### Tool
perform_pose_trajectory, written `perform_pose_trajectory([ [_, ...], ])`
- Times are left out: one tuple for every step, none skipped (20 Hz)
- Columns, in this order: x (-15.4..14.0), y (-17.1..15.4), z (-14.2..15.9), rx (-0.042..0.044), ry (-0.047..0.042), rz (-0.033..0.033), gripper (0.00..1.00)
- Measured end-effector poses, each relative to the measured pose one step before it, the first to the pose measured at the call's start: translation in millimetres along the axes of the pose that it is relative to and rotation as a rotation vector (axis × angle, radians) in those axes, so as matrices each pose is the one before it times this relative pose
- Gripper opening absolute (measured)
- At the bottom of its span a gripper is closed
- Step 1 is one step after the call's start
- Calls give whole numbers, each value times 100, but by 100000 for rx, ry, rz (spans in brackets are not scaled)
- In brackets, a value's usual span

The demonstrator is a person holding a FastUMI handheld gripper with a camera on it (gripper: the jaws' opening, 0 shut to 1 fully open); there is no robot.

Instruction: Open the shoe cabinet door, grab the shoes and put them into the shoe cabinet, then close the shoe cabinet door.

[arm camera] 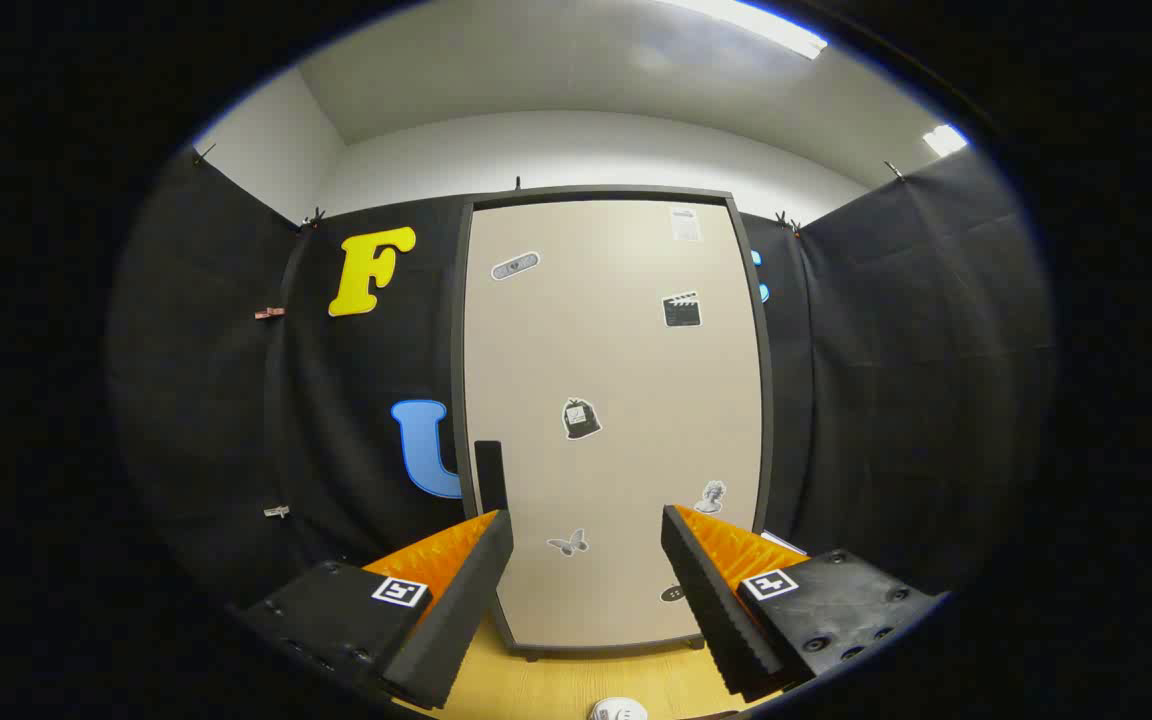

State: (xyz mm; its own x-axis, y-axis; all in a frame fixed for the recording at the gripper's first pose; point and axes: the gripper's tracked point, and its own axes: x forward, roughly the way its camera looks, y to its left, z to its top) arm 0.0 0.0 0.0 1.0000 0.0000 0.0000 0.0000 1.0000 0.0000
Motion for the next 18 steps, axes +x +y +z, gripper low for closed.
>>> perform_pose_trajectory([
  [54,262,-113,314,110,-323,98],
  [101,279,-191,70,110,-233,98],
  [103,334,-248,-266,482,-219,98],
  [65,254,-175,-374,407,-342,98],
  [164,147,-99,-345,24,-796,98],
  [136,301,-73,-212,-75,-234,98],
  [177,324,-8,-274,-26,52,98],
  [177,235,-131,-301,-4,23,98],
  [124,260,-159,-233,165,-115,98],
  [219,176,-72,-189,54,-46,98],
  [188,200,-74,-32,133,-73,98],
  [154,25,-116,94,28,-306,98],
  [202,107,-81,150,15,-206,98],
  [176,162,-41,93,-11,87,98],
  [179,293,-112,66,22,367,98],
  [226,103,-65,-121,95,-142,98],
  [276,173,-195,165,223,240,98],
  [332,191,-175,167,358,196,98],
])
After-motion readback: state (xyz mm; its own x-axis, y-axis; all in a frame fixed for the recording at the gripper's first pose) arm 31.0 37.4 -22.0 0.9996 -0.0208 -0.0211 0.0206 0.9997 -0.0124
